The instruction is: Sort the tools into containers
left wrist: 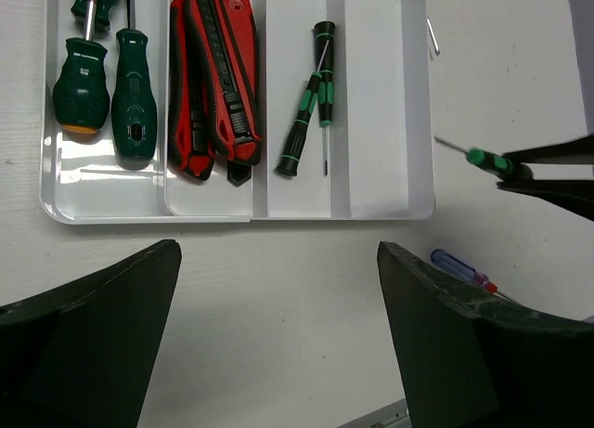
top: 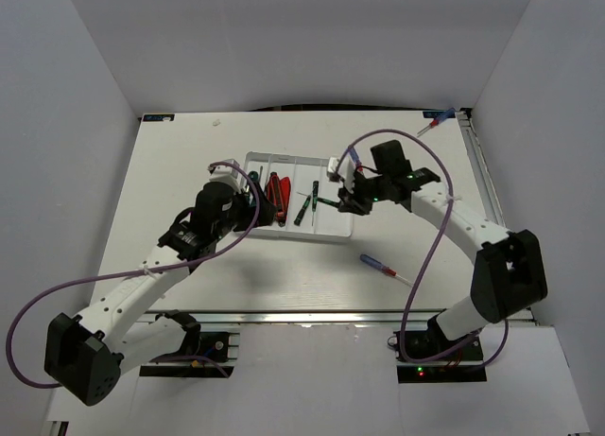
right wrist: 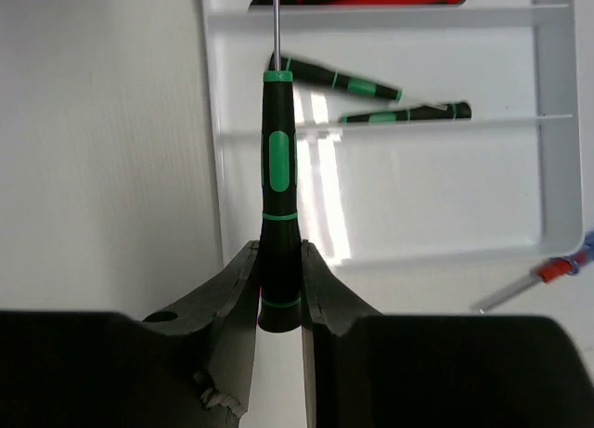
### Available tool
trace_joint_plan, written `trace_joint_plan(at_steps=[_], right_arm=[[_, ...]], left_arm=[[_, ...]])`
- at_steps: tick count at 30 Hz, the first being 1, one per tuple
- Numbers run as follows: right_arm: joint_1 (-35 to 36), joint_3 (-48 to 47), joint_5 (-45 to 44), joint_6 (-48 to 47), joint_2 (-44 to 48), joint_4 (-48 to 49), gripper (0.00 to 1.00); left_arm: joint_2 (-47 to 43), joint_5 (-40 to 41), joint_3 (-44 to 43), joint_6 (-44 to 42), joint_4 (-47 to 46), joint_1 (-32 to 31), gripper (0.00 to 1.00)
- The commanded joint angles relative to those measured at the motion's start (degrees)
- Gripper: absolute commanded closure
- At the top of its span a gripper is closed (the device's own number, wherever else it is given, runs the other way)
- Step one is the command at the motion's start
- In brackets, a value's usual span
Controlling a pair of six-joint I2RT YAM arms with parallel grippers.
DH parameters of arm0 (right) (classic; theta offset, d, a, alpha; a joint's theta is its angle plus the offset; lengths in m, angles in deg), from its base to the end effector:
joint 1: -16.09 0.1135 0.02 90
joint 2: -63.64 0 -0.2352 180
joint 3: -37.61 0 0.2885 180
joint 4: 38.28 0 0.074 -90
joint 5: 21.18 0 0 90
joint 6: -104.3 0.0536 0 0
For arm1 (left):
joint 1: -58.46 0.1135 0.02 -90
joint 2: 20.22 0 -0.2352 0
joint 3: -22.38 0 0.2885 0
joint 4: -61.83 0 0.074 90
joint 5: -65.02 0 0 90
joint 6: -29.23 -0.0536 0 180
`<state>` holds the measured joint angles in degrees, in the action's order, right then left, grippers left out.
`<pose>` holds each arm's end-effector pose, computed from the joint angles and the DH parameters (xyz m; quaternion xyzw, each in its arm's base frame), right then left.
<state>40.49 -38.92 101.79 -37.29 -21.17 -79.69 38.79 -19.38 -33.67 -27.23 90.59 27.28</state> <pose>0.3169 0.1758 0.2155 -0.6312 0.6492 0.1813 0.3838 0.2554 -0.1484 0.2333 -0.0417 0.8717 -0.2243 0.4337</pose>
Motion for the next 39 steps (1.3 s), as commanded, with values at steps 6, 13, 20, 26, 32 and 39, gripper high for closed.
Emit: trace_joint_plan(at_steps=[6,13,20,26,32,39], right_arm=[[6.53,-7.26,-13.62,54.90,-8.87,23.42,1.00],[7.15,-12.81,-22.60,72.67,-17.31,23.61,1.00],[7.59,-12.90,-21.55,79.97,-22.84,24.13,1.00],[8.29,-15.09,-20.84,81.56,-25.74,25.28,0.81],[8.64,-14.75,-20.31,81.56,-26.45,26.59,0.46],[8.38,-13.08,-15.07,74.99,-22.68,27.30,0.33]], left_arm=[[-5.74,2.04,-0.51,1.44,2.93,0.24,0.02],[-9.87,3.27,0.28,2.76,5.48,0.24,0.02],[-10.40,2.92,0.63,4.34,6.19,0.24,0.02],[-9.08,2.13,0.02,5.04,6.27,0.24,0.02],[-8.47,1.51,-0.59,5.92,6.01,0.24,0.02],[-6.18,-4.62,-0.42,5.40,1.80,0.15,0.02]])
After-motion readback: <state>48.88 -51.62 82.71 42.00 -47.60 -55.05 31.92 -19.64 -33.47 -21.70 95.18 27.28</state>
